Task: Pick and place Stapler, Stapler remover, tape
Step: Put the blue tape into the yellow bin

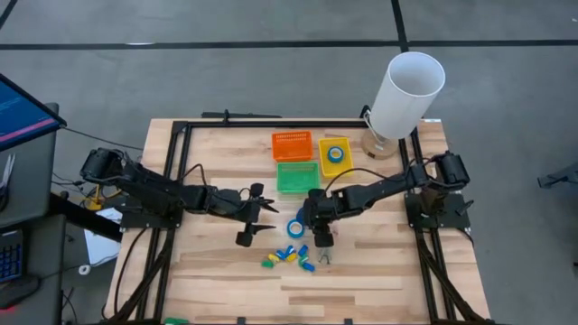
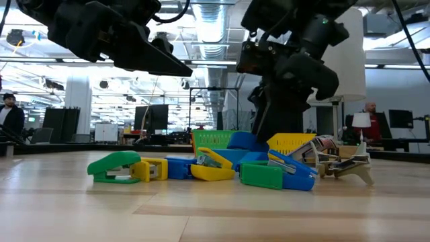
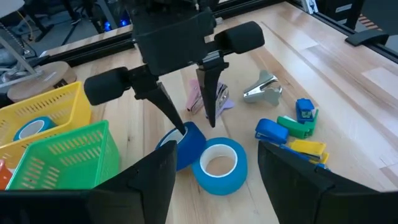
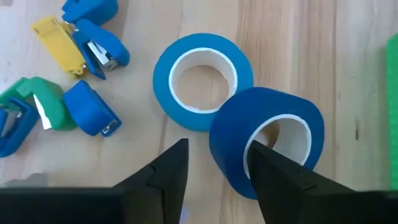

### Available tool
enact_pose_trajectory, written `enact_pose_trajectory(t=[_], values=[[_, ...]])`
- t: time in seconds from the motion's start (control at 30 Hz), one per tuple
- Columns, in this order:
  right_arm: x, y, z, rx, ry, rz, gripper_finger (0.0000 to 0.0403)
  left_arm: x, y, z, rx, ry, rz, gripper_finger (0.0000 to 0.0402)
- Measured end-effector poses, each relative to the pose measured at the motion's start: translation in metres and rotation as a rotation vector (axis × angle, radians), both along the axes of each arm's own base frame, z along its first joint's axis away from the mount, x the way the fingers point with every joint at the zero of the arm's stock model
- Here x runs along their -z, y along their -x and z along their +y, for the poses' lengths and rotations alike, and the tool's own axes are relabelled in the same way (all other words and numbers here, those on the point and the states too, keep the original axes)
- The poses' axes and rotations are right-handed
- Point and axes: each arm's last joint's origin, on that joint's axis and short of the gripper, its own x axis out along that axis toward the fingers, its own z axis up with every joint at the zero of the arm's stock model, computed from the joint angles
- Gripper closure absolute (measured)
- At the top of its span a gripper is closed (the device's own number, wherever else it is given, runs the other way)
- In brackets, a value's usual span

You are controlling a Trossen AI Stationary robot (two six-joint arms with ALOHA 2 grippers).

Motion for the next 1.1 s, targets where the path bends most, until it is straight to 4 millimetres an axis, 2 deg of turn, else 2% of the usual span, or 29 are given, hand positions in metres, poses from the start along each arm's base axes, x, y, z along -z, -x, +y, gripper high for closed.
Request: enact_pose_trajectory(t=[0.3,0.47,0.53,0.73,0.9,1.0,1.1], values=[[0.000,-0.001,-0.009,-0.023,0.004,-0.001,0.0303,0.000,0.000,0.000,-0.001,0.002,-0.001,0.0188],[-0.001,0.000,-0.011,-0.036,0.021,0.004,0.0371,0.000,0.000,0.000,-0.001,0.002,-0.002,0.0188],[-0.004,0.003,-0.013,-0.032,0.022,0.020,0.0387,0.000,0.000,0.000,-0.001,0.002,-0.003,0.0188],[-0.021,0.010,-0.014,-0.005,0.021,0.007,0.0378,0.000,0.000,0.000,-0.001,0.003,-0.003,0.0188],[-0.047,0.026,-0.019,0.069,0.150,-0.021,0.0390,0.000,0.000,0.000,-0.001,0.003,-0.004,0.0188],[-0.065,0.034,-0.032,0.179,0.280,-0.068,0.0382,-0.001,0.000,0.000,-0.001,0.003,-0.006,0.0188],[-0.076,0.041,-0.054,0.313,0.366,-0.079,0.0374,-0.001,0.000,0.000,-0.001,0.004,-0.007,0.0188]])
